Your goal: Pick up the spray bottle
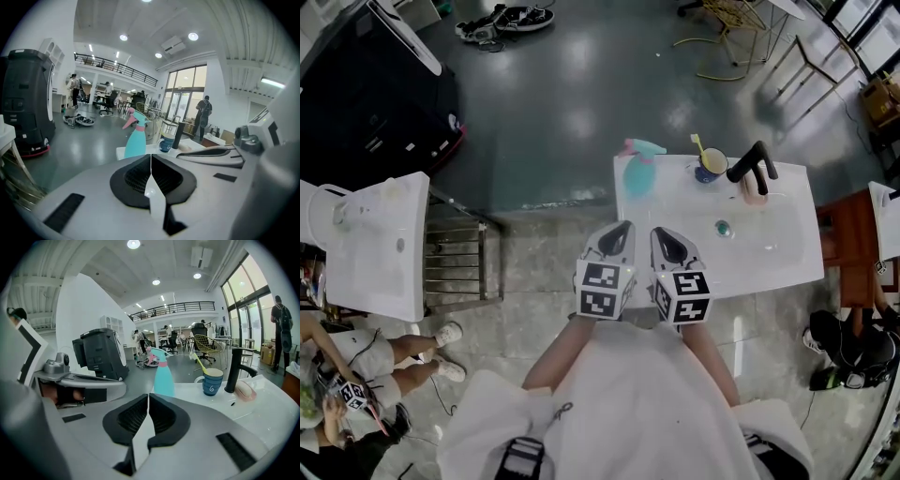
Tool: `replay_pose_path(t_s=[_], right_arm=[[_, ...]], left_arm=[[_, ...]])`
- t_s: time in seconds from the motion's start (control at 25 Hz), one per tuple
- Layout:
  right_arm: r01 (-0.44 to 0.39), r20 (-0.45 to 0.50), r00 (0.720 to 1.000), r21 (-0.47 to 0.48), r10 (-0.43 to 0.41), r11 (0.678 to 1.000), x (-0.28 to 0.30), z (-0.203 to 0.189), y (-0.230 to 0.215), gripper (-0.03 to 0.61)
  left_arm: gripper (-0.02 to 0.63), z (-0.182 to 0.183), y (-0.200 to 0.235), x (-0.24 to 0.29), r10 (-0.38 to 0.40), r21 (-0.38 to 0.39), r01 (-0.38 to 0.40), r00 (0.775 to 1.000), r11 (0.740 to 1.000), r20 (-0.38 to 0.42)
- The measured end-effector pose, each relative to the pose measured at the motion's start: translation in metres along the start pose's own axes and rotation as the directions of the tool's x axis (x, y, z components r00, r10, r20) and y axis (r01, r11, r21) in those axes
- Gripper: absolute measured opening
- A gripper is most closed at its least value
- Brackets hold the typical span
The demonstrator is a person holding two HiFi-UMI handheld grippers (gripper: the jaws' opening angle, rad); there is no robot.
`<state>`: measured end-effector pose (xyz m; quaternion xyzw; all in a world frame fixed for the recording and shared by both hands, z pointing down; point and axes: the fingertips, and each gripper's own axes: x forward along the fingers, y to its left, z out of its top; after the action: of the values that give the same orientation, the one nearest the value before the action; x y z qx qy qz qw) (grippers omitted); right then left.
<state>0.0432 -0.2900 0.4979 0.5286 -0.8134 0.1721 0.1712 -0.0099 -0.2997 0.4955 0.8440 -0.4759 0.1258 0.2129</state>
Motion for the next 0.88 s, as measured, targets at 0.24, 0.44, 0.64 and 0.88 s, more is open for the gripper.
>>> replay_pose_path(t_s=[0.24, 0.44, 0.64, 0.88], right_arm=[[0.053, 0.028, 0.998, 0.020, -0.054, 0.998, 0.014, 0.013, -0.009, 0.029], [0.073, 0.060, 0.995, 0.022, -0.075, 0.997, 0.033, 0.032, -0.011, 0.032], [0.060, 0.056, 0.997, 0.036, -0.062, 0.998, 0.053, 0.037, -0.007, 0.152], [0.080, 0.063, 0.995, 0.026, -0.082, 0.996, 0.067, 0.044, -0.008, 0.167]], left_arm=[[0.028, 0.007, 0.013, 0.010, -0.015, 0.005, 0.015, 1.000, 1.000, 0.000], [0.028, 0.013, 0.030, 0.015, -0.018, 0.006, 0.018, 1.000, 1.000, 0.000], [0.028, 0.010, 0.048, 0.021, -0.016, 0.011, 0.016, 1.000, 1.000, -0.020], [0.028, 0.014, 0.061, 0.030, -0.025, 0.014, 0.026, 0.999, 1.000, -0.032]])
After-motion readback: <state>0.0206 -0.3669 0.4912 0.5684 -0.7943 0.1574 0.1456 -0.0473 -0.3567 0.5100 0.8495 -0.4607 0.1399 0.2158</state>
